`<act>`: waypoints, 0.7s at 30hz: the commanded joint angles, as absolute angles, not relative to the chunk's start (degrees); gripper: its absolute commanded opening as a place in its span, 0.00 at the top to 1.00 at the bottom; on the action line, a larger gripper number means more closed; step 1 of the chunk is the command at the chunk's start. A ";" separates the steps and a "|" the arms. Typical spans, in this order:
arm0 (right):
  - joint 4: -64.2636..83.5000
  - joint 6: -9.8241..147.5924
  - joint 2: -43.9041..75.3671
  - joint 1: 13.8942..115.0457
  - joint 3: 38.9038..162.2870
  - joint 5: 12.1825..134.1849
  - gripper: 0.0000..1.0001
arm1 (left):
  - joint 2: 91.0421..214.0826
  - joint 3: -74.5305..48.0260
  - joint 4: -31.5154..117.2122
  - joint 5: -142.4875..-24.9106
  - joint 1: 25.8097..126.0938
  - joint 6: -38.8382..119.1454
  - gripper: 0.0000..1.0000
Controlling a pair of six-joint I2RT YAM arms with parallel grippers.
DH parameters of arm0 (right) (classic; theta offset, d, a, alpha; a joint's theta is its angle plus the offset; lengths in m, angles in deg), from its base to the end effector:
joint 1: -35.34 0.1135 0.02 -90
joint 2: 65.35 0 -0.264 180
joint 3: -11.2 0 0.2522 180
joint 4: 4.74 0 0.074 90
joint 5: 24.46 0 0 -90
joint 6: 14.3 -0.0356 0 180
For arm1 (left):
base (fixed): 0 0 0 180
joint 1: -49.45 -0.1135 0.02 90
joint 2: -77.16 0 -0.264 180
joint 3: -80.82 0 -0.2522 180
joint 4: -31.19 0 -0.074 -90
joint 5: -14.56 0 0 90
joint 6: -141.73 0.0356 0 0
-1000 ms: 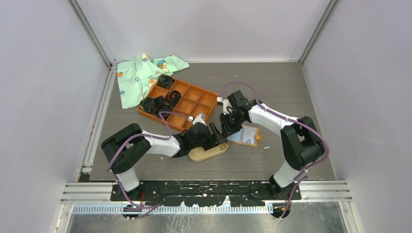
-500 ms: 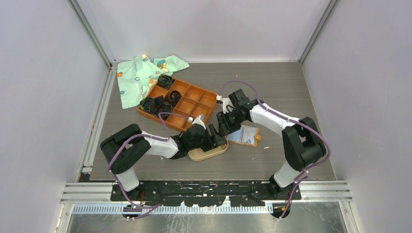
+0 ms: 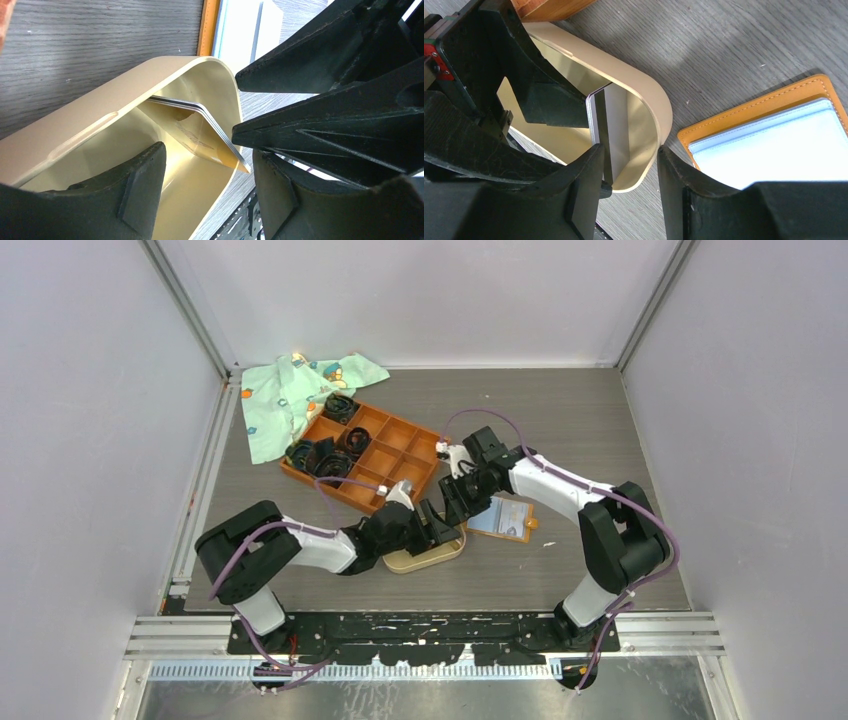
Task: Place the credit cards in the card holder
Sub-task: Pick up the credit card from the storage box.
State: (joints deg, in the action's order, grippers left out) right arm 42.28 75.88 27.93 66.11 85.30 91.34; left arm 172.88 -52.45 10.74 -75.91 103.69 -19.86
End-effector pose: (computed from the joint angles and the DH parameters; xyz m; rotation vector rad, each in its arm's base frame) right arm 0.2637 0.1750 0.1972 -0.8653 2.6258 0.7636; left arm 0.1798 -0.2502 0.1335 -0.3511 2.3393 -1.2564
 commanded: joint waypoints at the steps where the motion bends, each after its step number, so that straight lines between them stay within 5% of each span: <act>1: 45.15 77.26 27.81 67.57 86.74 94.72 0.51 | 171.54 -54.78 10.40 -71.30 102.21 -22.59 0.35; 14: 45.85 78.40 27.99 69.16 87.07 96.04 0.57 | 170.23 -55.71 11.23 -69.84 102.10 -22.68 0.37; 21: 46.19 79.01 28.90 70.41 87.18 95.24 0.49 | 169.65 -55.55 12.36 -69.29 101.94 -21.95 0.41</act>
State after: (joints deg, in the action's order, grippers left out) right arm 42.61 78.66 28.25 67.94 85.58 91.45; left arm 170.76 -55.29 10.28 -74.64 103.67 -21.19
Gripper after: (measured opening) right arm 0.494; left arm 0.596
